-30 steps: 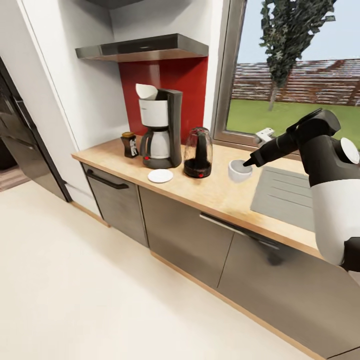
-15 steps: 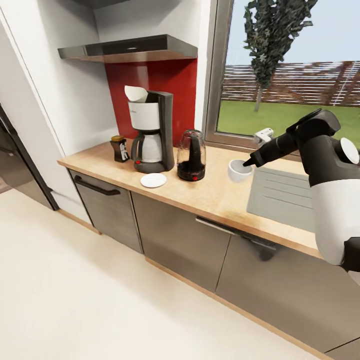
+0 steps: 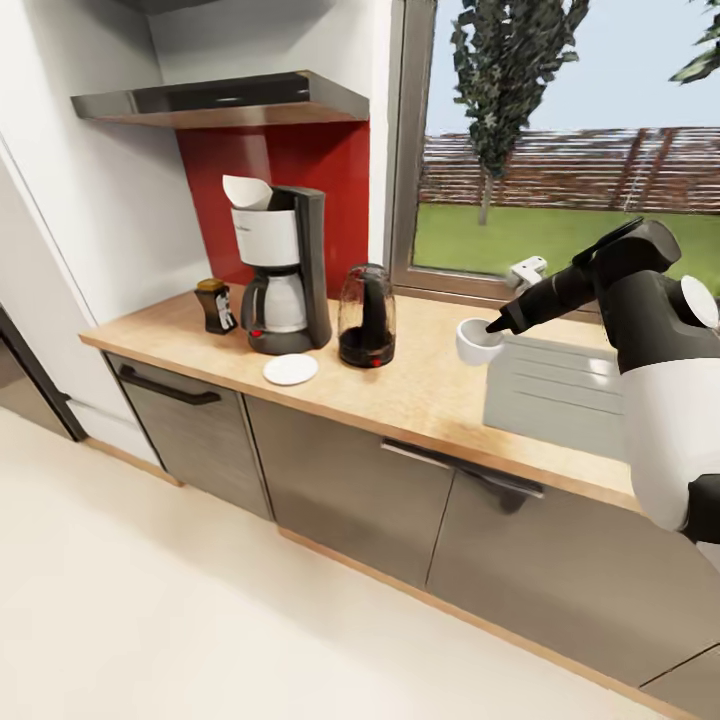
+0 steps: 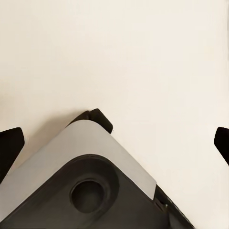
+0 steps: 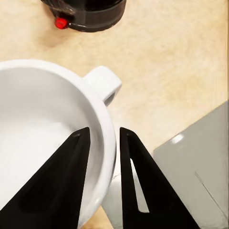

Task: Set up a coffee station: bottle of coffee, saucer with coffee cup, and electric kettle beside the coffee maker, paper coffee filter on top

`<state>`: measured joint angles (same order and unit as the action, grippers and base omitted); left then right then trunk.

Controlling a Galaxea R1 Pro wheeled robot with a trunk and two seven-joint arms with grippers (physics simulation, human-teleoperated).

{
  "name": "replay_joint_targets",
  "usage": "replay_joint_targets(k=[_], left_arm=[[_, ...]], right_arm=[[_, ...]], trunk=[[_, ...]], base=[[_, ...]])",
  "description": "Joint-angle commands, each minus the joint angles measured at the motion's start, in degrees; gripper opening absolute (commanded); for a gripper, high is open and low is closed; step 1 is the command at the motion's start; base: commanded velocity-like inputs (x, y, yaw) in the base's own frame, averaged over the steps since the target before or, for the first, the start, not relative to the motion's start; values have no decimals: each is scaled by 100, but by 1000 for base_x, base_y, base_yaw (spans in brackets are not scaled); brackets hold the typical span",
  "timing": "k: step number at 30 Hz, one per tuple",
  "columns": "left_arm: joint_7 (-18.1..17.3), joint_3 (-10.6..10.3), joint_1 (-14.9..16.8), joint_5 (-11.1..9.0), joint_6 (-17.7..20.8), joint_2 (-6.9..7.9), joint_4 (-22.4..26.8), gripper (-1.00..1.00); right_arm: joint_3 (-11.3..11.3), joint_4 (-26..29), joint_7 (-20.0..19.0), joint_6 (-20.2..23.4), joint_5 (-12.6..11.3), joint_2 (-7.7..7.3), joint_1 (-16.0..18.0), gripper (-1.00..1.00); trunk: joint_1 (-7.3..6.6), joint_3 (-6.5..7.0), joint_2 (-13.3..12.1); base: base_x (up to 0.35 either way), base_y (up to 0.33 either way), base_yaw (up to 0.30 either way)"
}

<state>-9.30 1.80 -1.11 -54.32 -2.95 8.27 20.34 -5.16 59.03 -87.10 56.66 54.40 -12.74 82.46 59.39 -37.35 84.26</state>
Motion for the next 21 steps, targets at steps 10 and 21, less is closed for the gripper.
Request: replay_joint_targets(k=[10, 21], left_arm=[[-28, 14, -3, -34, 5, -1, 5, 100], [-31, 14, -3, -34, 5, -1, 5, 100]], right_arm=[[-12, 3, -62, 64, 53, 1, 7, -100], [-12, 3, -62, 64, 53, 4, 7, -100]], trunk=[[0, 24, 3], [0, 82, 3]], base=[[0, 246, -112], [-28, 52, -174]])
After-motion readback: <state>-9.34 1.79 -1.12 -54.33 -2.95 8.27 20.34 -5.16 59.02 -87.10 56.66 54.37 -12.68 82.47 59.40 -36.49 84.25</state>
